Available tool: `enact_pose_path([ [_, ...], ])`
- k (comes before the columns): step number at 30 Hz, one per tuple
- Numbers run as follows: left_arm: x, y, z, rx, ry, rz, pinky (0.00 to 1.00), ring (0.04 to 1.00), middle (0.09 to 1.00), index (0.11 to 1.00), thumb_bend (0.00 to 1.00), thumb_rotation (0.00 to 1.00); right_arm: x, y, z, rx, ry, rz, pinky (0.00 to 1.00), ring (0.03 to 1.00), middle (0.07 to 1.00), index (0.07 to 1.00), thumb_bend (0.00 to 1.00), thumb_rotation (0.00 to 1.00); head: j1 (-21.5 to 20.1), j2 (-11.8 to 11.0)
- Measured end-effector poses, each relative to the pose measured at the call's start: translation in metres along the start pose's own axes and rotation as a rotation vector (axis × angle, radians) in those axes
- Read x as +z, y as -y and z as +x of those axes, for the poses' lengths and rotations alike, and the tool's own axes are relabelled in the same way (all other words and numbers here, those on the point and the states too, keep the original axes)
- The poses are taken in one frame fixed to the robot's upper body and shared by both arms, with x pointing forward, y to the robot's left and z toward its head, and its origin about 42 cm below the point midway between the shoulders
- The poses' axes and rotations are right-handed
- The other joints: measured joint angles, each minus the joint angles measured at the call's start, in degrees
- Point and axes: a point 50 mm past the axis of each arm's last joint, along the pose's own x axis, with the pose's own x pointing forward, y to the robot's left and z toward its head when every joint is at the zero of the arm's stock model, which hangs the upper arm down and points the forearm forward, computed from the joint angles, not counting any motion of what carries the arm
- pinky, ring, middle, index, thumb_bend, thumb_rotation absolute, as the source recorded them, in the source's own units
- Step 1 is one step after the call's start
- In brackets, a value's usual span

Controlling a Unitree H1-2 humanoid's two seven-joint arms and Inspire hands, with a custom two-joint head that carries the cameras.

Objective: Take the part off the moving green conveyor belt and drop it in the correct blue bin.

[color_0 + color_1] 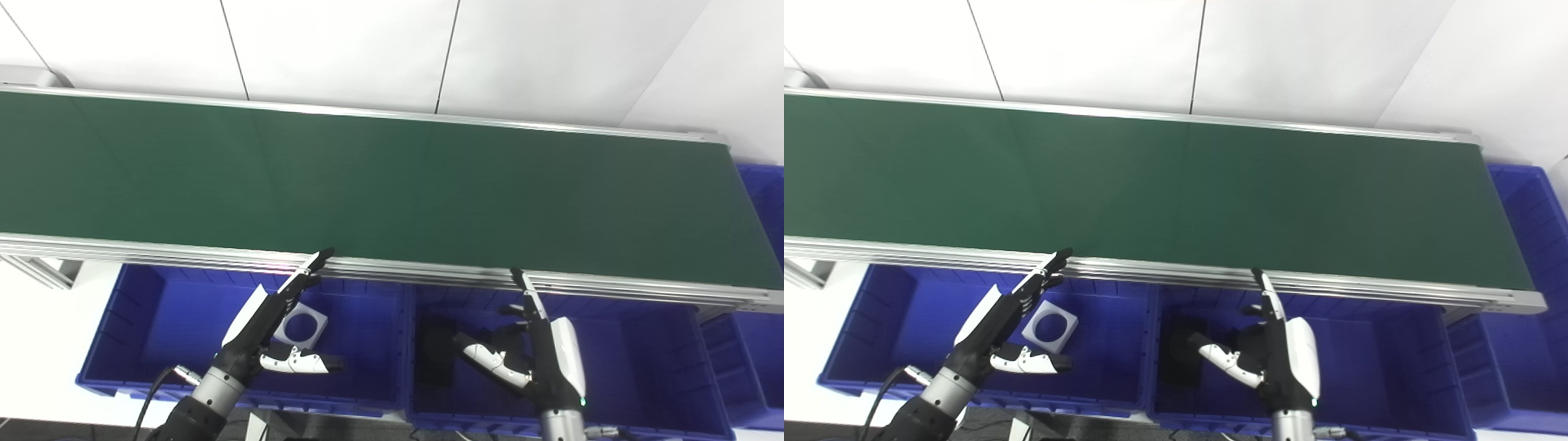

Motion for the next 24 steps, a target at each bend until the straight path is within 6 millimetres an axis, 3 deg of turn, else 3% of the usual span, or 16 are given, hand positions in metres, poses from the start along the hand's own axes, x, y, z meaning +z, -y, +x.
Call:
enact_pose_path([
  [7,-0.007,-0.001,-0.001,-0.001,0.007,-0.007,0.95,0.998,1.000,0.965,0.87,0.42,-0.001,-0.012,-0.010,-0.017,0.087,0.126,0.76,0.846,0.889,0.946,0.75,0.54,-1.05,-1.76],
  [24,-0.021,-0.001,-0.006,0.017,-0.004,-0.078,0.99,1.000,1.000,0.968,0.88,0.39,-0.015,-0.022,-0.015,0.008,0.089,0.201,0.77,0.830,0.873,0.920,0.79,0.55,-1.06,-4.48],
])
